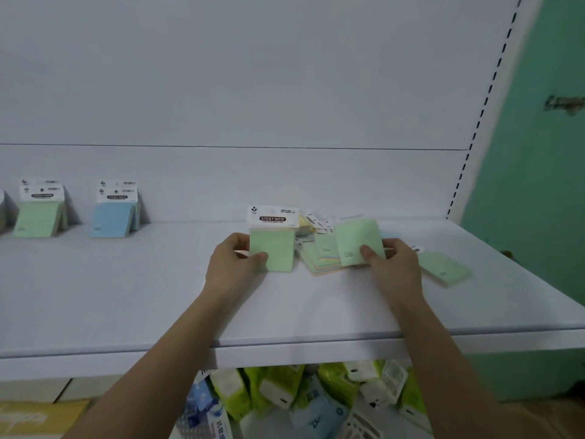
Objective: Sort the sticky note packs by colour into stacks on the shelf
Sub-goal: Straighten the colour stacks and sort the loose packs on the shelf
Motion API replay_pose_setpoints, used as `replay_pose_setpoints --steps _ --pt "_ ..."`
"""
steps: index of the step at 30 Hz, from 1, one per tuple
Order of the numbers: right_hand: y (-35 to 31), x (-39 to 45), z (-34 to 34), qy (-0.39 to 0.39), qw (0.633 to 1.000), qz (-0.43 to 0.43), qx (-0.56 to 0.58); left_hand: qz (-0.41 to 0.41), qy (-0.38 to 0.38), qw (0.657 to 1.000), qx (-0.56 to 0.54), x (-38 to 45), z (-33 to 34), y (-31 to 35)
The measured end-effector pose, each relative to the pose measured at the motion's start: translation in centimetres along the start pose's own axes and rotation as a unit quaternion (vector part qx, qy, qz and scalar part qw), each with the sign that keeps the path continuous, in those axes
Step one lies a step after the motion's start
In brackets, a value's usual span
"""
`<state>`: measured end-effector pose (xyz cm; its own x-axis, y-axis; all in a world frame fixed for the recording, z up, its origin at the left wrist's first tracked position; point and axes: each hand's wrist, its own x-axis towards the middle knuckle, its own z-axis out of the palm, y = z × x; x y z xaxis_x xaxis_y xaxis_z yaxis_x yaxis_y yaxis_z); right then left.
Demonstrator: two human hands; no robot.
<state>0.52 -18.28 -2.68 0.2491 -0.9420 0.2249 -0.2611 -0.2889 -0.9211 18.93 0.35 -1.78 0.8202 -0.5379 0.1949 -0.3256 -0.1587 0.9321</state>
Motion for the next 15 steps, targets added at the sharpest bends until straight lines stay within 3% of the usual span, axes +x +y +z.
replay_pose_setpoints --steps 7,11,15 --pt "-0.6 -0.9 -0.9 -0.017 0.972 -0.025 0.233 0.026 -0.012 0.994 -0.106 -0.4 -0.3 0.8" --pt "-1.1 -1.3 -0.7 -0.085 0.970 -0.037 0.226 0.043 -0.012 0.991 -0.125 -0.4 -0.5 0.6" --pt "-1.2 -1.4 -0.5 -0.070 0.977 -0.016 0.202 0.035 -0.029 0.989 -0.143 -0.6 -0.7 0.7"
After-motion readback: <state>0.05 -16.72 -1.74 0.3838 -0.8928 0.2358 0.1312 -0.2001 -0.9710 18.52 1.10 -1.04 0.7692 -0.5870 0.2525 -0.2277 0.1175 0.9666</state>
